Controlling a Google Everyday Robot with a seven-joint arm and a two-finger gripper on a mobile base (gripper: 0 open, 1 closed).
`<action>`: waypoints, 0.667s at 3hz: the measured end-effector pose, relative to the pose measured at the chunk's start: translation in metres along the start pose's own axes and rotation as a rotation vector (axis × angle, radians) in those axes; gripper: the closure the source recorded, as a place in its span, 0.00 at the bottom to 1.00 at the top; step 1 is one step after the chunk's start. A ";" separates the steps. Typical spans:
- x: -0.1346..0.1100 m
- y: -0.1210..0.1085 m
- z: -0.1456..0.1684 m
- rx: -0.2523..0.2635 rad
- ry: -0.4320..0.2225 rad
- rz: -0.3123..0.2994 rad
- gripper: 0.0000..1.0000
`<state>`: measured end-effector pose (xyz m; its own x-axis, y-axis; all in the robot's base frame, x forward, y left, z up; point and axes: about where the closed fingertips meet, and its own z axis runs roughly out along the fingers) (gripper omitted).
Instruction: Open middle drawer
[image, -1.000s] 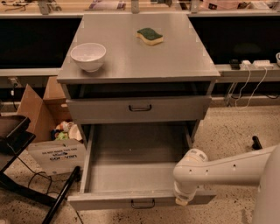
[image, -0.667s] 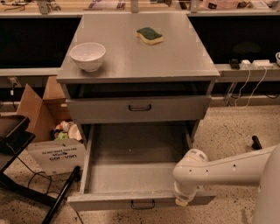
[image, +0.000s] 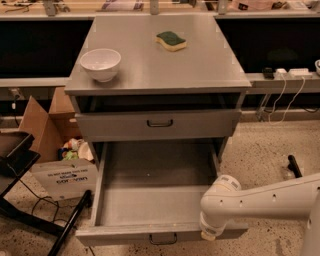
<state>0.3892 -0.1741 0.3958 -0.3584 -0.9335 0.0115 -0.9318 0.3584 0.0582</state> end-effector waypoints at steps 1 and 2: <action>0.012 0.018 0.001 -0.014 -0.004 0.032 1.00; 0.012 0.018 0.000 -0.015 -0.004 0.032 1.00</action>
Offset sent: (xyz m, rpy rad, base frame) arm -0.7813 -0.1774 0.0060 0.2547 0.4550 -1.1079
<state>0.3681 -0.1791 0.3970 -0.3882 -0.9215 0.0099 -0.9189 0.3879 0.0724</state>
